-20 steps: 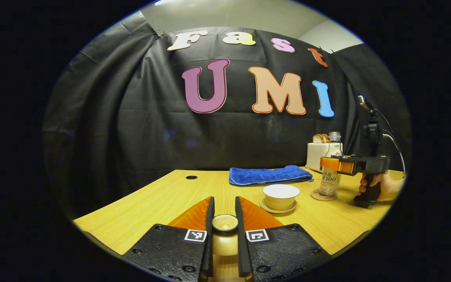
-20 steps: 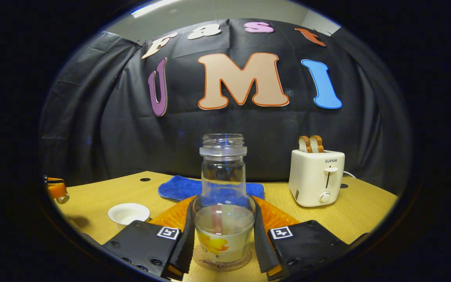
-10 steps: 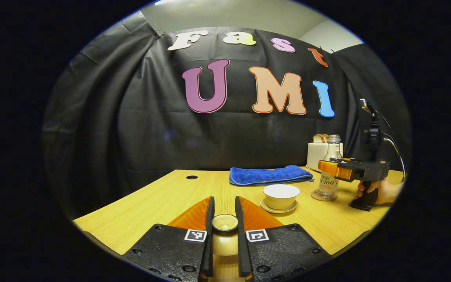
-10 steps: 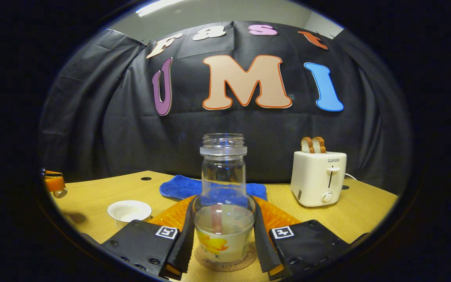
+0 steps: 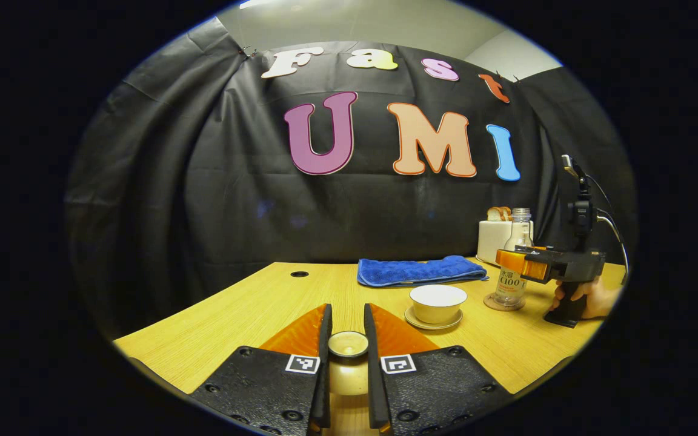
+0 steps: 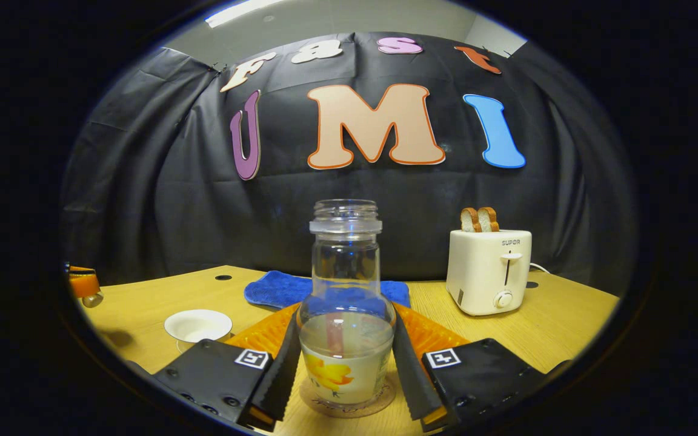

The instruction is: Open the teacup lid with one hand, grasp the water bottle and pour water into the teacup with the other hand; after pouring, place the water bottle on the coaster and then close the teacup lid.

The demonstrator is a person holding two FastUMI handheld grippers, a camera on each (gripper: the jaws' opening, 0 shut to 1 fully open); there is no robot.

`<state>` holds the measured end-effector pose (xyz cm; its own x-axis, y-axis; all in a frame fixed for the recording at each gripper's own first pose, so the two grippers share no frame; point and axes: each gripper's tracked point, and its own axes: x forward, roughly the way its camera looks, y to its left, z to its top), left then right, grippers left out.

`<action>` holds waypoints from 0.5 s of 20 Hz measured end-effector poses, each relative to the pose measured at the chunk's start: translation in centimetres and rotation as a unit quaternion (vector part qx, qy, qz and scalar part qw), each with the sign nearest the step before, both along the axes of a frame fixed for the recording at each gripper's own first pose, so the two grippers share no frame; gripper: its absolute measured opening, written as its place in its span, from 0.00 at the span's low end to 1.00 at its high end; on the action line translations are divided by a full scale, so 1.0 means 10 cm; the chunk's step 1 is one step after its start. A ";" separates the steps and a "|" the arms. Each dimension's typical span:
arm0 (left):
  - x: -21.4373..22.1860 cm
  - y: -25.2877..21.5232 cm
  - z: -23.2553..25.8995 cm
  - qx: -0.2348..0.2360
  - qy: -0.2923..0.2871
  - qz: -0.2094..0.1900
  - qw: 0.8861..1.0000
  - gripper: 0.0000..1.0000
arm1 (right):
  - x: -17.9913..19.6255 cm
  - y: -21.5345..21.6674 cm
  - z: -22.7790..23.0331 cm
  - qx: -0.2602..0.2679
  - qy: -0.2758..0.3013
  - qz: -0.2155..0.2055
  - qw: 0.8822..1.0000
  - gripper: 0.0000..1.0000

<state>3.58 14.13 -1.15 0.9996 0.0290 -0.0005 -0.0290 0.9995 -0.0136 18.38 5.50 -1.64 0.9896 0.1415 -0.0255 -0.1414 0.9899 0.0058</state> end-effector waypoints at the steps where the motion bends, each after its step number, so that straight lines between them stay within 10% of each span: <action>1: 0.00 0.00 0.00 0.000 0.000 0.000 1.000 0.22 | -0.02 -0.01 0.01 -0.003 -0.002 -0.003 1.000 0.76; 3: 0.00 0.00 0.00 0.000 0.000 0.000 1.000 0.22 | -0.02 -0.03 0.01 -0.002 -0.001 -0.009 1.000 0.93; 10: 0.00 0.01 0.00 0.000 0.000 0.004 1.000 0.22 | -0.08 0.03 0.02 -0.001 -0.001 0.005 1.000 0.93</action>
<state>3.56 14.23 -1.13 0.9993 0.0372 -0.0005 -0.0372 0.9992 -0.0139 17.62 5.82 -1.40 0.9882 0.1514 -0.0236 -0.1514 0.9885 0.0043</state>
